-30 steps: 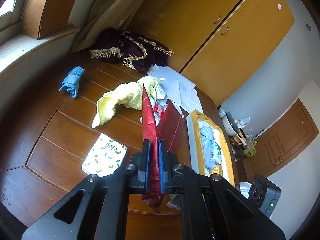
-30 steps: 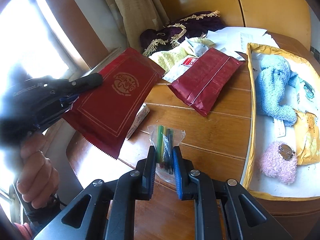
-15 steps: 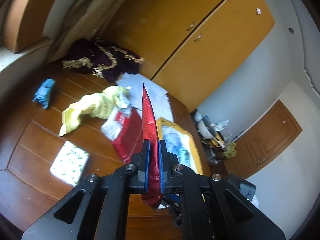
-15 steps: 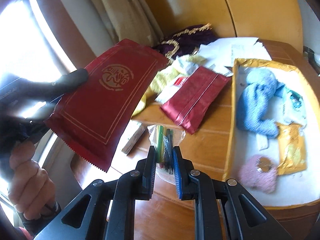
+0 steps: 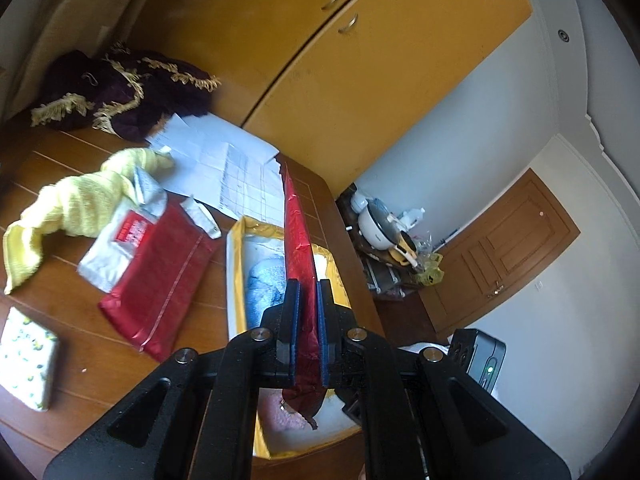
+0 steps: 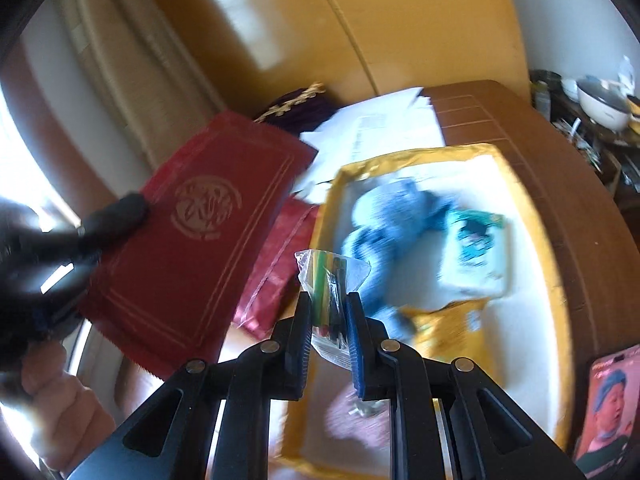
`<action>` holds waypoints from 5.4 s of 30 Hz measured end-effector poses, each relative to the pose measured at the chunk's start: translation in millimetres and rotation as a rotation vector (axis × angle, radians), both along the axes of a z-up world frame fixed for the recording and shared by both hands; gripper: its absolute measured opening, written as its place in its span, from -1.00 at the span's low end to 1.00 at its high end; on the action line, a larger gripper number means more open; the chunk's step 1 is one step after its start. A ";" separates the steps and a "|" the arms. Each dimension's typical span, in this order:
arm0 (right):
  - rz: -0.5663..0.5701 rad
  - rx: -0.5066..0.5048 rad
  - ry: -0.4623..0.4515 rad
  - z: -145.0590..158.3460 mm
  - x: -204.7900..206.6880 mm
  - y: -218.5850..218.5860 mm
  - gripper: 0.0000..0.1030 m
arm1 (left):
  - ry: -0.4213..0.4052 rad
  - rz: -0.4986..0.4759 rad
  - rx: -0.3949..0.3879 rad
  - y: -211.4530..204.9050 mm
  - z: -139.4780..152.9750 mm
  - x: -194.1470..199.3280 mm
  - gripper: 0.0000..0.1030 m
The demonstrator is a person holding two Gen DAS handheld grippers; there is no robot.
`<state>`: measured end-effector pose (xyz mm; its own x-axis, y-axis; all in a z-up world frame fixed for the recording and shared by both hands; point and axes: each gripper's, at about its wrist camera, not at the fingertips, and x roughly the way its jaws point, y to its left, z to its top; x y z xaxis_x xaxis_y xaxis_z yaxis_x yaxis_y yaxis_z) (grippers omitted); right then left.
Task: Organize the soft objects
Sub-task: 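Lift the sticks bag and dark red pouch and carry both toward the white box, then open the left tool to drop the pouch in the box while the right tool releases the sticks bag, then reach the left tool to the white tissue pack and grasp it, then grasp the large dark red snack bag with the right tool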
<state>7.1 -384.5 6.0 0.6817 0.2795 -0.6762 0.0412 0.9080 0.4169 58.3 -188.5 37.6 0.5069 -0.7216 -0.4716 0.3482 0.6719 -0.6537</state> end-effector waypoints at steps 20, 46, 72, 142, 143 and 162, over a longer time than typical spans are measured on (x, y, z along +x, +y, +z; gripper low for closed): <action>-0.276 -0.054 0.142 -25.2 57.8 -77.7 -0.67 | 0.160 -0.078 -0.021 -76.9 -61.6 53.0 -0.90; -0.271 0.002 0.094 -27.7 56.9 -77.6 0.03 | 0.194 -0.072 0.026 -76.6 -76.0 49.6 0.18; 0.232 0.005 -0.004 -2.5 23.4 106.7 0.38 | 0.109 0.309 0.093 99.3 -60.3 -32.4 0.18; 0.276 -0.020 0.162 -63.2 20.1 137.9 0.79 | 0.108 0.311 0.581 104.9 -115.2 -28.6 0.10; 0.272 -0.013 0.161 -62.5 20.1 136.8 0.78 | 0.110 0.314 0.578 106.1 -115.2 -28.9 0.09; 0.080 0.095 0.133 -38.6 62.6 126.3 0.75 | 0.128 0.336 0.342 140.8 -107.8 -34.9 0.01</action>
<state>69.7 -258.2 -32.6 0.5612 0.3962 -0.7267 0.0303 0.8676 0.4964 23.4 -47.7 -70.3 0.6076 -0.3214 -0.7263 0.0072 0.9166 -0.3996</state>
